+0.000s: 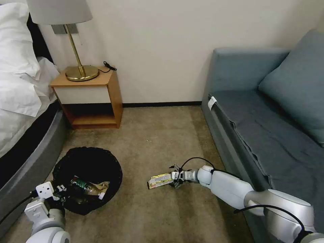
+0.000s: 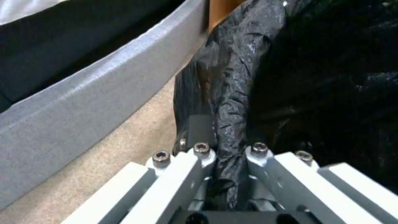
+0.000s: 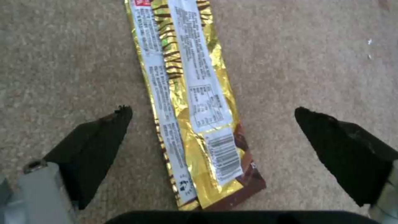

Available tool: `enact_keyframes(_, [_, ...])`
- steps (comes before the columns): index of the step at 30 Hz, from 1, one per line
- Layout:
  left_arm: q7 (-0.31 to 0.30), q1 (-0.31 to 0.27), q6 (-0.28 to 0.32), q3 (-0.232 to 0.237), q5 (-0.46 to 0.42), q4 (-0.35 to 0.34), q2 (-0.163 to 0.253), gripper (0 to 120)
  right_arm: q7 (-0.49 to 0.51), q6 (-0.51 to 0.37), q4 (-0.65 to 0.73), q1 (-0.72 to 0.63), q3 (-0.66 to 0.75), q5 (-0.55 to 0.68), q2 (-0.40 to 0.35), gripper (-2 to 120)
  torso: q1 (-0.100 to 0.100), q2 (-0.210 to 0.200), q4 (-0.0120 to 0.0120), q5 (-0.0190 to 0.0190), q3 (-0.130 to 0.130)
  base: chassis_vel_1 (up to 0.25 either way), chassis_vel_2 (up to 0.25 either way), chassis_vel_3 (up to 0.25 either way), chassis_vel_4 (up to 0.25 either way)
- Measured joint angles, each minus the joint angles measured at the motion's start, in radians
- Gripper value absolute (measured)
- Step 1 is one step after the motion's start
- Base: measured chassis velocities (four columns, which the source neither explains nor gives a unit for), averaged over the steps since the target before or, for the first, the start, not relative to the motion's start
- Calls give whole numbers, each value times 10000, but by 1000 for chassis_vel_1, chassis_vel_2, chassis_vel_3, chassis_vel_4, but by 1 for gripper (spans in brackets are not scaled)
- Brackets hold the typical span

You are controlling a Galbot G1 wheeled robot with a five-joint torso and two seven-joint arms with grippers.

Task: Pick up the trash bin, then pick up the garbage on the floor and place it into the trash bin.

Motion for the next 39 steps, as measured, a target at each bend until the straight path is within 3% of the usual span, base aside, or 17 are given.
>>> enact_keyframes(19, [5,21,-89,-35,2,70,12,2,548,64,-863,-67,91,-841,682,96,0,3,1,-1,0,0,0,0,0])
enact_keyframes(26, [6,17,-92,-35,-1,70,15,2,728,38,-970,-146,116,-946,743,77,-1,4,0,0,-1,0,0,0,0])
enact_keyframes(28, [5,25,-101,-33,-3,70,15,2,829,29,-990,-200,133,-978,768,62,-1,4,0,0,-1,0,0,0,0])
enact_keyframes(39, [5,63,-146,-33,-4,71,6,2,889,17,-1036,-293,158,-1002,826,33,-1,4,0,0,0,0,0,0,0])
